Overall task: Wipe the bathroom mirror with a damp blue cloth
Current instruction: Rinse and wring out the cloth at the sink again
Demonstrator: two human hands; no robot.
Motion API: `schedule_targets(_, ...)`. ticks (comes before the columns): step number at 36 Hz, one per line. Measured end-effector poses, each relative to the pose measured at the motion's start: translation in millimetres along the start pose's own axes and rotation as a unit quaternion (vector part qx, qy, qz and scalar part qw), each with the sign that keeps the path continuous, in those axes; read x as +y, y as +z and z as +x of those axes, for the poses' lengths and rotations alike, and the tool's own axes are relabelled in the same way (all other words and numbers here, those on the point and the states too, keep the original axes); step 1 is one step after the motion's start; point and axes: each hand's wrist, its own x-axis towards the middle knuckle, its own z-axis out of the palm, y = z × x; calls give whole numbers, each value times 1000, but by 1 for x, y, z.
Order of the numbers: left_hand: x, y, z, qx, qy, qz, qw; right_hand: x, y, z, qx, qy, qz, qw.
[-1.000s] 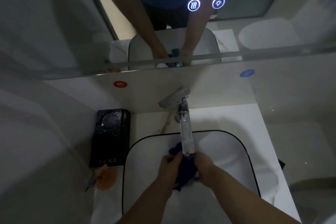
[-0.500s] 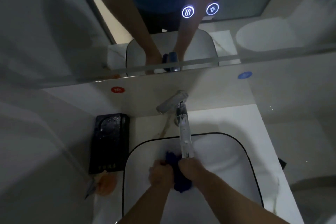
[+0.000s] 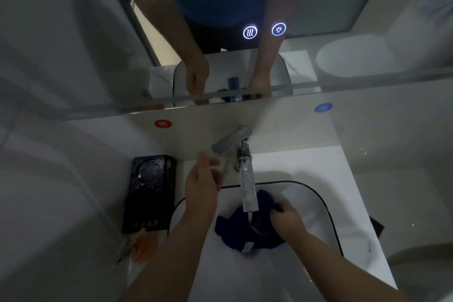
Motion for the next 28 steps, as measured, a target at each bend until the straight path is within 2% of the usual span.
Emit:
schedule_targets(3,34,1,5,-52,44,32,997,3,7,-4,-6,1,-42,999)
schedule_targets(6,34,1,15,-47,63,108,991,9,10,-8,-30,-2,-92,995)
schedule_targets(9,12,-5,24,-39,3,83,996,25,8,-8,-71,-26,-162,984)
schedule_targets(12,-18,-19,19,-10,-67,85,994,34,-4,-21,-51,-22,-130,990)
schedule_targets(14,-47,-30,6,43,-72,92,992,44,-10,-29,-45,-36,-102,993)
schedule_targets(16,-85,-44,-12,37,-69,156,985,57,-16,-37,-64,-49,-93,992)
schedule_targets(17,-106,-52,-21,-2,-74,219,973,60,-19,-42,-79,-61,-88,991)
schedule_targets(20,-152,-67,-54,-122,-85,400,904,49,-27,-65,-118,-116,-98,981)
schedule_targets(23,-176,-64,-81,-184,-64,486,852,14,-46,-95,-145,-189,-122,963)
schedule_targets(28,-159,-35,-98,-203,-6,518,831,-56,-93,-146,-199,-261,-149,933)
